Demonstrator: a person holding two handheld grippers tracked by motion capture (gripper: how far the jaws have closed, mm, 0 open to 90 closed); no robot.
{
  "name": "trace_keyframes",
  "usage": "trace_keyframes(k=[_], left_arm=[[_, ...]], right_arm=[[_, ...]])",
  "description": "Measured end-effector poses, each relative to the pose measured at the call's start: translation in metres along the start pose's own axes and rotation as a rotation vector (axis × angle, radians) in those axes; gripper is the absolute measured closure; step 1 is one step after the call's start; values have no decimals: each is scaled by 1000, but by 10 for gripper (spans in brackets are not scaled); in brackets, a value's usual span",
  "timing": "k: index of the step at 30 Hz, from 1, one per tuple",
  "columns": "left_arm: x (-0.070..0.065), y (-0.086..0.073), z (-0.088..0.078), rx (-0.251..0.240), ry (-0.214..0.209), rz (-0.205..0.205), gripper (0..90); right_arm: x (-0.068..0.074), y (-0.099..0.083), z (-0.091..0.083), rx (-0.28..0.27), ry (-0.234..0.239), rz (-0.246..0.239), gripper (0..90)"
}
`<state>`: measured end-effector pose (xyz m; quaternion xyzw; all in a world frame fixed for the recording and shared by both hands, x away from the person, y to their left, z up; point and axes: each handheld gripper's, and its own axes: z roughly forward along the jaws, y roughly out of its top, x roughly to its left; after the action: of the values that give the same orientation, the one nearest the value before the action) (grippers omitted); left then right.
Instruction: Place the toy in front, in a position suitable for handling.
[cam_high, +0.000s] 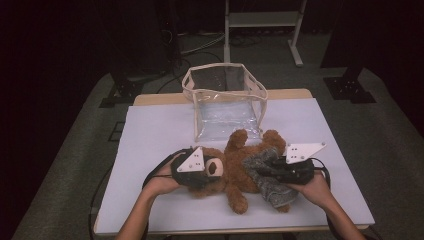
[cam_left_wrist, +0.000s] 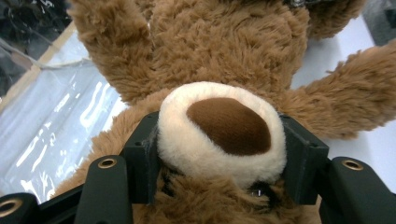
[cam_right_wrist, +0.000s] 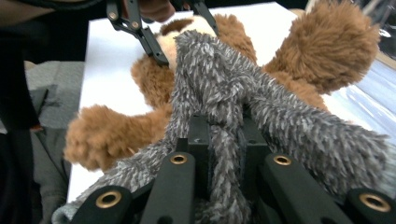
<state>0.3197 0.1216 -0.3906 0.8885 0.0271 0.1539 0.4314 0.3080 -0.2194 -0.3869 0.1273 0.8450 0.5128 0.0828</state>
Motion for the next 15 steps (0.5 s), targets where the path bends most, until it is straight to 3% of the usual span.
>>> trace_keyframes(k=[5, 8, 10, 15], left_arm=[[-1, -4, -22, 13, -24, -37, 406], [-1, -5, -30, 25, -14, -65, 405], [-3, -7, -26, 41, -4, -69, 400], [-7, -8, -22, 22, 28, -78, 385]], right_arm=[[7, 12, 13, -3, 38, -34, 789], [11, 15, 16, -9, 48, -51, 788], [13, 11, 15, 2, 52, -53, 789], [15, -22, -2, 67, 29, 1, 788]])
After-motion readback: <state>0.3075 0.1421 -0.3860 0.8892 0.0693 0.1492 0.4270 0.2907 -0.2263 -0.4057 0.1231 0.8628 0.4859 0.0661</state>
